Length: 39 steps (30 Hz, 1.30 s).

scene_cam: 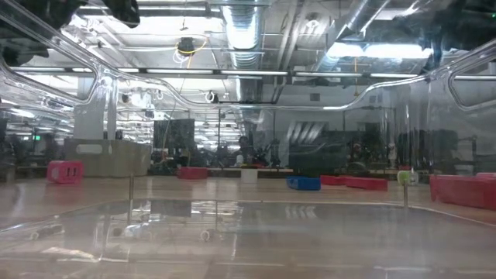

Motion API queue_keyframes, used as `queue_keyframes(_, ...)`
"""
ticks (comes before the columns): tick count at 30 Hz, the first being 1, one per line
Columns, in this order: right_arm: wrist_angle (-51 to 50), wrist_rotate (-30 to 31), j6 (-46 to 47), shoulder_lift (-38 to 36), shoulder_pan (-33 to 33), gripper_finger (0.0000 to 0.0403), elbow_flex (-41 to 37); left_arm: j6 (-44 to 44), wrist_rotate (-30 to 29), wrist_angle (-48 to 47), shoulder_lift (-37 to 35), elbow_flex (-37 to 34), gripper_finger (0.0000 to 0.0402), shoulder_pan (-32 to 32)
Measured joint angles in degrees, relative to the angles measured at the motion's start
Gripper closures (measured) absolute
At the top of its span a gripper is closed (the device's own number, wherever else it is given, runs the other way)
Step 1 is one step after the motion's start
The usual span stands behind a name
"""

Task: Pick & Place Office items
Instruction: Put the green charger adapter into the transparent bin

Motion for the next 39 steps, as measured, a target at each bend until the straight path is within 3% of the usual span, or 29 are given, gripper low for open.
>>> queue_keyframes(2, 0.19, 3.95, 0.07, 0.0, 0.0, 0.0403, 0.0, 1.08, 0.01, 0.19, 0.0, 0.0, 0.0105, 0.0)
queue_keyframes(6, 0.49, 5.66, -0.02, 0.0, -0.04, 0.0403, 0.0, 1.28, 0.02, 0.45, 0.0, 0.0, 0.0105, 0.0)
queue_keyframes(14, 3.63, -18.22, -4.32, -0.05, 0.03, 0.0403, 5.4, 4.06, 0.75, 2.68, 0.0, 0.1, 0.0105, 0.0)
queue_keyframes(16, 1.91, -19.92, -5.37, 0.65, 0.42, 0.0401, 8.41, 4.31, 0.84, 2.69, 0.0, 0.51, 0.0105, 0.0)
queue_keyframes(18, -2.29, -17.5, -6.67, 2.67, 0.99, 0.039, 12.25, 4.49, 0.85, 2.71, 0.0, 0.92, 0.0105, 0.0)
queue_keyframes(21, -11.72, -9.78, -8.57, 8.41, 1.65, 0.0351, 19.51, 4.93, 0.83, 2.75, 0.0, 1.36, 0.0105, 0.0)
queue_keyframes(27, -29.17, 5.87, -11.5, 26.4, 1.28, 0.0233, 37.65, 4.95, 0.81, 2.72, 0.0, 1.36, 0.0105, 0.0)
queue_keyframes(29, -40.33, 13.73, -10.65, 32.08, 0.68, 0.0194, 45.49, 4.69, 0.81, 2.72, 0.0, 1.36, 0.0105, 0.0)
queue_keyframes(32, -62.24, 23.53, -0.96, 40.9, -1.99, 0.0151, 57.97, 4.12, 0.79, 2.61, 0.0, 1.36, 0.0105, 0.0)
queue_keyframes(36, -92.8, 21.0, 16.78, 52.64, -9.43, 0.0137, 72.55, 3.75, 0.76, 2.46, 0.0, 1.36, 0.0105, 0.0)
queue_keyframes(39, -108.94, 16.79, 23.79, 60.48, -16.01, 0.0137, 79.04, 3.64, 0.73, 1.69, 0.0, 1.36, 0.0105, 0.0)
